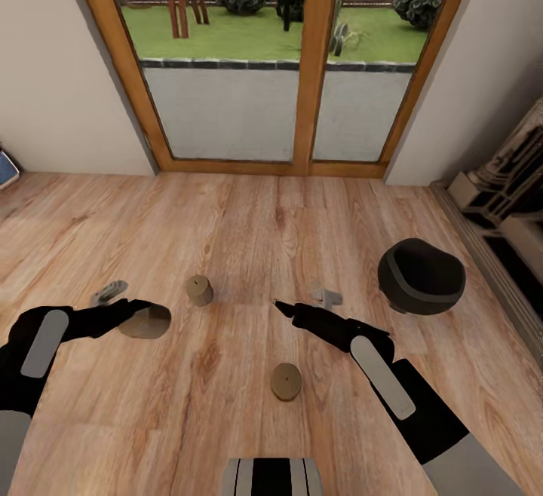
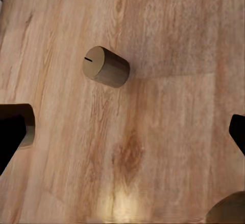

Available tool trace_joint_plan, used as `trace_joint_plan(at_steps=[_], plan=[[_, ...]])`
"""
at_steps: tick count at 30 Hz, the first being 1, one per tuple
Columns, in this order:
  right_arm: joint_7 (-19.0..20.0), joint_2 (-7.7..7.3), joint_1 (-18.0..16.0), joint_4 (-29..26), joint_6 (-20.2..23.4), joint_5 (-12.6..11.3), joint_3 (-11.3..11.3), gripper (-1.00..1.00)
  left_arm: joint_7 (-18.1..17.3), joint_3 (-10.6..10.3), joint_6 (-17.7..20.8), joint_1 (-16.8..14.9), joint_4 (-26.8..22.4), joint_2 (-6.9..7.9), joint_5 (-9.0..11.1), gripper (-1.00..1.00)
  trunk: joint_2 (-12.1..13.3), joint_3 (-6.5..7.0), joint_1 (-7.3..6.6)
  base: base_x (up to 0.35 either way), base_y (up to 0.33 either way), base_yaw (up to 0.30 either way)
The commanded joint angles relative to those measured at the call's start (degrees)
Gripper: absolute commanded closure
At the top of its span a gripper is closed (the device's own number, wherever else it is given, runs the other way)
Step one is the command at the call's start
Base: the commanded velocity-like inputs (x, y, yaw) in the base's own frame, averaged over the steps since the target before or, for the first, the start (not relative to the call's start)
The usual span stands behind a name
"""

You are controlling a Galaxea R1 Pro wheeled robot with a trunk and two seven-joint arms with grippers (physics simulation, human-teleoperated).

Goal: Place each of the two pumpkins and all three candles from the living room inside a cabinet in the living room (use any cabinet), then make sure every cabinet is closed, and position the cauldron so it is next to a table in the living room.

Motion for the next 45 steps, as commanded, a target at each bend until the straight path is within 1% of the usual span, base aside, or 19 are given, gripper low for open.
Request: trace_joint_plan(at_steps=[1, 3, 4, 5, 7, 10, 11, 15, 16, 17, 18, 21, 24, 27, 28, 30, 33, 37, 45], plan=[[-2.50, -0.04, -0.04, -0.06, 0.11, -0.62, 0.22, -1.00, -1.53, -0.05, 0.30, 0.06, -0.25, 0.98, 1.06, 1.00, 0.00, 0.18, -0.06, -0.322, 0.000, 0.000], [-5.20, -0.01, -0.04, 0.01, 0.26, -0.65, 0.31, -1.00, -4.37, -0.23, 0.37, 0.13, -0.51, 2.57, 2.74, 1.00, 0.03, 0.63, -0.11, -0.231, 0.000, 0.000], [-6.74, 0.01, -0.04, 0.05, 0.36, -0.69, 0.34, -1.00, -6.49, -0.30, 0.40, 0.18, -0.62, 3.45, 3.60, 1.00, 0.04, 0.85, -0.14, -0.095, 0.000, 0.000], [-7.62, 0.01, -0.06, 0.03, 0.40, -0.70, 0.35, -1.00, -7.92, -0.32, 0.41, 0.20, -0.66, 4.00, 4.11, 1.00, 0.05, 1.07, -0.16, -0.061, 0.000, 0.000], [-8.93, -0.04, -0.05, -0.07, 0.43, -0.57, 0.31, -1.00, -11.26, -0.35, 0.42, 0.29, -0.70, 5.25, 5.09, 1.00, 0.08, 1.51, -0.22, -0.029, 0.000, 0.000], [-9.58, -0.02, -0.04, -0.09, 0.42, -0.56, 0.48, -1.00, -15.64, -0.36, 0.44, 0.39, -0.58, 7.13, 6.35, 1.00, 0.12, 2.18, -0.29, -0.008, 0.000, 0.000], [-9.70, 0.00, -0.04, -0.04, 0.51, -0.61, 0.52, -1.00, -18.08, -0.41, 0.45, 0.78, -0.48, 7.76, 6.98, 1.00, 0.13, 2.40, -0.32, -0.002, 0.000, 0.000], [-9.78, 0.02, -0.04, -0.08, 0.55, -0.52, 0.61, -1.00, -26.87, -0.53, 0.45, 2.26, -0.68, 8.99, 7.63, 1.00, 0.15, 2.62, -0.34, 0.000, 0.000, 0.000], [-9.80, 0.02, -0.04, -0.08, 0.55, -0.51, 0.62, -1.00, -29.25, -0.53, 0.44, 2.57, -0.69, 9.13, 7.65, 1.00, 0.15, 2.62, -0.34, 0.000, 0.000, 0.000], [-9.83, 0.02, -0.04, -0.08, 0.55, -0.50, 0.64, -1.00, -32.95, -0.54, 0.43, 3.12, -0.73, 9.27, 7.61, 1.00, 0.15, 2.62, -0.34, 0.000, 0.000, 0.000], [-9.85, 0.02, -0.04, -0.08, 0.55, -0.50, 0.67, -1.00, -35.43, -0.54, 0.43, 3.56, -0.76, 9.34, 7.57, 1.00, 0.15, 2.62, -0.34, 0.000, 0.000, 0.000], [-10.15, 0.02, -0.04, -0.09, 0.55, -0.48, 0.71, -1.00, -41.08, -0.54, 0.43, 4.66, -0.78, 9.48, 7.27, 1.00, 0.15, 2.62, -0.34, 0.000, 0.000, 0.000], [-12.21, 0.02, -0.04, -0.12, 0.55, -0.49, 0.78, -1.00, -43.16, -0.60, 0.43, 5.03, -0.74, 9.59, 7.16, 1.00, 0.15, 2.62, -0.34, -0.002, 0.000, 0.000], [-15.14, 0.02, -0.04, -0.24, 0.55, -0.52, 0.85, -1.00, -43.80, -1.60, 0.43, 5.13, -0.73, 9.84, 7.24, 1.00, 0.15, 2.62, -0.34, -0.036, 0.053, 0.000], [-16.48, 0.02, -0.04, -0.17, 0.59, -0.55, 0.78, -1.00, -45.24, -2.37, 0.43, 5.18, -0.73, 10.30, 7.46, 1.00, 0.15, 2.62, -0.34, -0.009, 0.029, 0.000], [-16.83, 0.02, -0.04, -0.50, 0.61, -0.51, 0.86, -1.00, -48.28, -2.56, 0.43, 5.23, -0.69, 10.51, 7.28, 1.00, 0.15, 2.62, -0.34, -0.004, 0.014, 0.000], [-16.95, 0.02, -0.05, -0.39, 0.56, -0.50, 0.89, -1.00, -51.47, -2.63, 0.37, 5.28, -0.65, 10.74, 6.97, 1.00, 0.15, 2.62, -0.34, -0.001, 0.005, 0.000], [-16.99, 0.02, -0.04, -0.26, 0.55, -0.49, 0.90, -1.00, -52.61, -2.68, 0.34, 5.52, -0.60, 10.86, 6.94, 1.00, 0.15, 2.62, -0.34, 0.000, 0.087, 0.000], [-16.92, 0.02, -0.04, -0.21, 0.55, -0.49, 0.90, -1.00, -52.80, -2.77, 0.34, 5.60, -0.59, 10.87, 6.93, 1.00, 0.15, 2.62, -0.34, 0.000, 0.096, 0.000]])
